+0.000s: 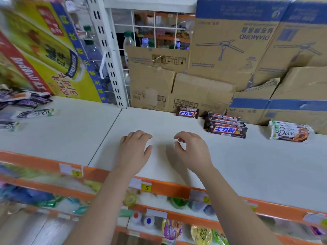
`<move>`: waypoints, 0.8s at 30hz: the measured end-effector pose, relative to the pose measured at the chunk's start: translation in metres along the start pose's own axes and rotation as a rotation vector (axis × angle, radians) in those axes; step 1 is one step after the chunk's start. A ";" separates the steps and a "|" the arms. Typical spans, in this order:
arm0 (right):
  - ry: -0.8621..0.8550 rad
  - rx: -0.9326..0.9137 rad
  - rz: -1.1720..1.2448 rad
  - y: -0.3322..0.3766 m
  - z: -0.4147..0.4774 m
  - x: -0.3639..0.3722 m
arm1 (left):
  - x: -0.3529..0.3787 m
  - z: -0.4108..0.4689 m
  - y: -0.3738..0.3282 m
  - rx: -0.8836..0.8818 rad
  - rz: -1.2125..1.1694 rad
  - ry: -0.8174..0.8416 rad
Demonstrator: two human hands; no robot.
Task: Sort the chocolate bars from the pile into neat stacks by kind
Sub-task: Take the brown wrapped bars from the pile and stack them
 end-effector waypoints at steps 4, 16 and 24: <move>0.034 -0.023 0.037 0.035 -0.016 0.024 | -0.017 -0.036 0.031 -0.038 0.035 -0.042; 0.094 -0.089 0.094 0.172 -0.027 0.144 | -0.071 -0.110 0.191 -0.146 0.104 -0.240; 0.113 -0.050 0.144 0.269 -0.012 0.251 | -0.094 -0.138 0.334 -0.173 0.120 -0.266</move>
Point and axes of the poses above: each hand's wrist, its own z-axis towards the middle knuckle, its own x-axis out of the palm, y = z × x, the point moved 5 cm from there along z, towards the middle knuckle, and after that the axes turned 11 degrees about z, right-handed, at the moved point
